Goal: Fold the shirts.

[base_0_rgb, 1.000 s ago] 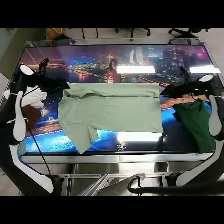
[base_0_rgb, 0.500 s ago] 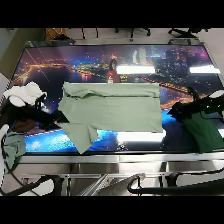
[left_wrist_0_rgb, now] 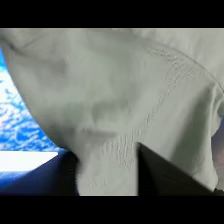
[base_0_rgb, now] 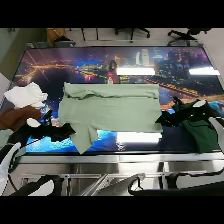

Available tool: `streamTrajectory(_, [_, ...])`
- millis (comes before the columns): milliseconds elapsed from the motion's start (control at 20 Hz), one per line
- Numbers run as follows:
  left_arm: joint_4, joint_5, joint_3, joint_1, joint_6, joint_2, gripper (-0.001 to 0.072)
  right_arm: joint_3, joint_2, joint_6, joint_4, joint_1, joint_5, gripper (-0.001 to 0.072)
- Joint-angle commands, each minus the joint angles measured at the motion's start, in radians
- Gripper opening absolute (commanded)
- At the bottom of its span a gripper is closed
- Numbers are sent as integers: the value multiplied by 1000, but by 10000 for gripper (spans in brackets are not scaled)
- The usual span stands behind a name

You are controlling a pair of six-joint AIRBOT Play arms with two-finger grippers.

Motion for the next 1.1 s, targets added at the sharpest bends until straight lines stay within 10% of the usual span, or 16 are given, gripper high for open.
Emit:
streamTrajectory(0, [-8, 78, 69, -56, 13, -95, 140, -14, -34, -16, -31, 64, -48, 343])
streamTrajectory(100, [-8, -3, 140, -65, 46, -105, 18, -14, -11, -57, 6, 72, -12, 41])
streamTrajectory(600, [217, -598, 269, -66, -85, 339, 16, -13, 249, 215, -333, 8, 214, 19])
streamTrajectory(800, [241, -505, 269, -65, -92, 451, 16, -11, 321, 193, -295, 8, 150, 19])
streamTrajectory(1050, [198, -277, 336, -67, -24, 268, 17, 41, 292, -76, 64, 10, -122, 19])
